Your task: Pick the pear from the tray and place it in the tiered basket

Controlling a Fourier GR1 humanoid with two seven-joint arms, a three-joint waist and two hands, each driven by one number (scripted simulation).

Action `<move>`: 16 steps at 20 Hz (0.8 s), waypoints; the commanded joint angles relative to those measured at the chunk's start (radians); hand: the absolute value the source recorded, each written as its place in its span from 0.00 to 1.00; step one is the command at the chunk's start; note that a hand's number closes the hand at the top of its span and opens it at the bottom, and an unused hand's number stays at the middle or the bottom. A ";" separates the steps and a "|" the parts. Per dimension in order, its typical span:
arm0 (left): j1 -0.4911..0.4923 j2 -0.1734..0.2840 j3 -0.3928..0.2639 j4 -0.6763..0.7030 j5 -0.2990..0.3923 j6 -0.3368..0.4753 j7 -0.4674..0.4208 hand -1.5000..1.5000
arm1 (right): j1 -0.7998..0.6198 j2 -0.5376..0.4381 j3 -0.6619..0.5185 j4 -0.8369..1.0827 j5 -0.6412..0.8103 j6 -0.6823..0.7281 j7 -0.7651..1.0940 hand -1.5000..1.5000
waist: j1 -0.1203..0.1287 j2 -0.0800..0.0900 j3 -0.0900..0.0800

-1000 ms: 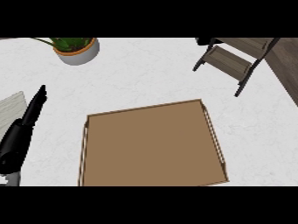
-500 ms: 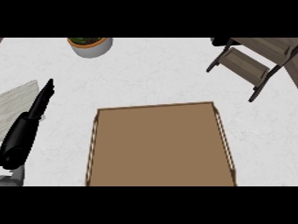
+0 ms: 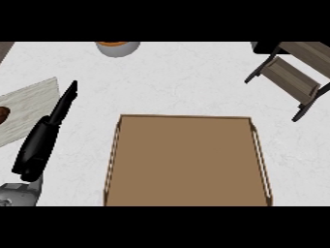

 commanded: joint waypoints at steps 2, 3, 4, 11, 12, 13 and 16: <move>-0.029 0.001 0.002 0.011 0.016 -0.039 -0.027 0.50 | -0.137 0.043 0.075 -0.042 0.015 -0.017 0.167 1.00 | 0.055 0.012 -0.003; -0.055 -0.041 -0.043 0.035 -0.053 0.009 0.007 0.50 | -0.167 0.069 0.076 -0.047 0.017 -0.026 0.171 1.00 | 0.039 0.010 -0.002; -0.064 -0.027 -0.032 0.034 -0.025 -0.022 0.009 0.50 | -0.206 0.072 0.104 -0.031 0.041 -0.025 0.191 1.00 | 0.060 0.015 -0.003; -0.078 -0.034 -0.027 0.059 -0.025 -0.033 -0.012 0.50 | -0.411 0.276 0.218 0.051 0.121 -0.035 0.277 1.00 | 0.070 0.017 -0.004; -0.089 -0.022 -0.027 -0.007 -0.017 -0.048 0.034 0.50 | -0.415 0.301 0.233 0.104 0.160 -0.047 0.239 1.00 | 0.073 0.015 -0.002; -0.089 -0.023 -0.013 0.019 -0.013 -0.045 0.023 0.50 | -0.475 0.332 0.247 0.107 0.168 -0.043 0.285 1.00 | 0.069 0.014 -0.003; -0.052 -0.032 -0.031 0.016 -0.028 -0.039 0.004 0.50 | -0.515 0.440 0.282 0.214 0.242 -0.100 0.235 1.00 | 0.071 0.016 -0.001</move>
